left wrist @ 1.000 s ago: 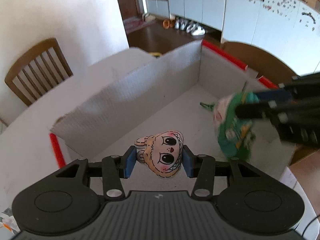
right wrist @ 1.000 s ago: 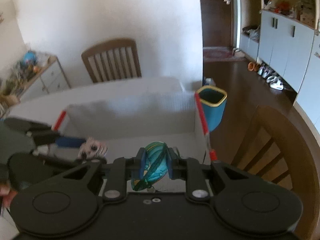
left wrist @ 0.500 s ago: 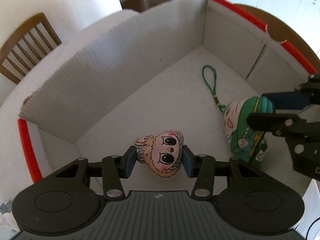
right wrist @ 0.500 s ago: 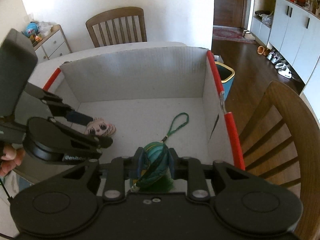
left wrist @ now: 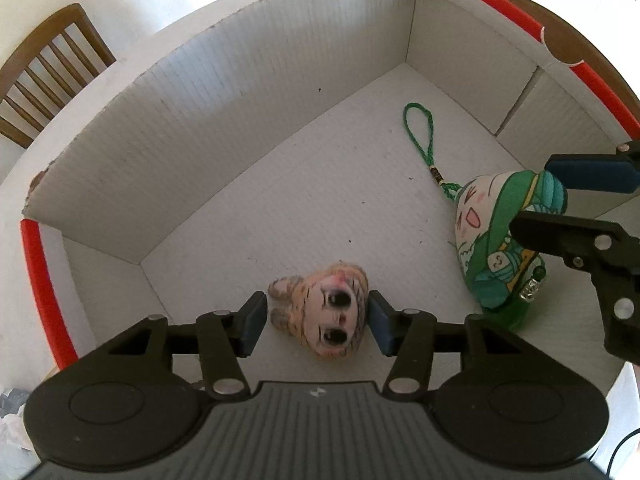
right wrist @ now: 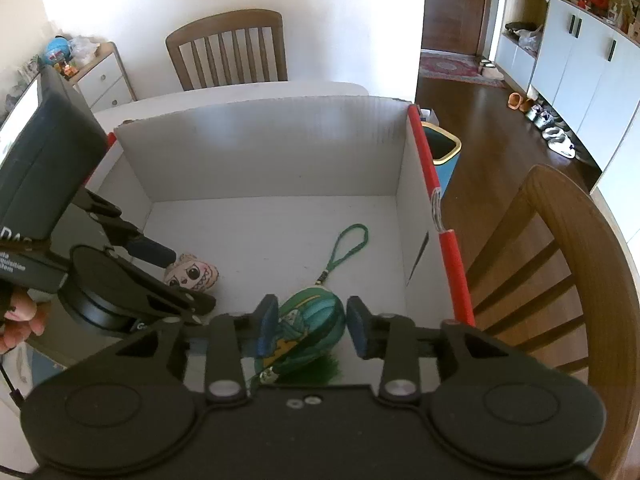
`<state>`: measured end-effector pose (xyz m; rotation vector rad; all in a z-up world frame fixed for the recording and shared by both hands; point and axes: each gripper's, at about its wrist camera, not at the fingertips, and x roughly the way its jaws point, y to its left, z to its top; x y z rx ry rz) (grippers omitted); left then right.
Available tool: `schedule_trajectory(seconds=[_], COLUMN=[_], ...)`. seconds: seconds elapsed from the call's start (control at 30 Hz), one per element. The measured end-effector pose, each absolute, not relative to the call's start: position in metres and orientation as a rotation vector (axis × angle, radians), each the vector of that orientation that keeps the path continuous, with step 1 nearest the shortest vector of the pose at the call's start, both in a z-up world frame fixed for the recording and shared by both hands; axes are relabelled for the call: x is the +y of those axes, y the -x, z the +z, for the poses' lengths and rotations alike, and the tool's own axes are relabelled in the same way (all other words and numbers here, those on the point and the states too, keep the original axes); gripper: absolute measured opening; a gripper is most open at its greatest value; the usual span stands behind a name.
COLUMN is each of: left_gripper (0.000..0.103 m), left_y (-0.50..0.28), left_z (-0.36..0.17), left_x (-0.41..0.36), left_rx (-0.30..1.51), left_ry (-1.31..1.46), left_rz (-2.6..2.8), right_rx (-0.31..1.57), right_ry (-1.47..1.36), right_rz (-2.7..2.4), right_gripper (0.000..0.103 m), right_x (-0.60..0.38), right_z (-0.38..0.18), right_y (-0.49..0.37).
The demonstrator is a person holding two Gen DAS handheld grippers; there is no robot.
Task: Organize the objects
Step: 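Open both grippers to drop the keychain and pouch into the box, then withdraw both grippers from the box back toward the table pile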
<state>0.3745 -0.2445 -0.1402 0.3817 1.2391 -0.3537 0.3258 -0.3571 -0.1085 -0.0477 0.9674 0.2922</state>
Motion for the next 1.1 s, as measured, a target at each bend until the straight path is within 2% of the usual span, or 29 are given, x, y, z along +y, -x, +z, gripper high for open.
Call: schedule_trajectory(seconds=[0.3, 1.1], left_gripper=[0.062, 0.062], left_y=[-0.353, -0.268], left_z=[-0.112, -0.006], left_x=[-0.230, -0.173], left_rx=[1.134, 0.792], left_ry=[-0.335, -0.163], left_rz=[-0.360, -0.415], right_rx=[0.927, 0.758], right_ry=[0.039, -0.053], right_rz=[0.290, 0.326], right_gripper=[0.054, 0.062], right_x=[-0.364, -0.347], right_z=[-0.092, -0.014], right_y=[-0.313, -0.239])
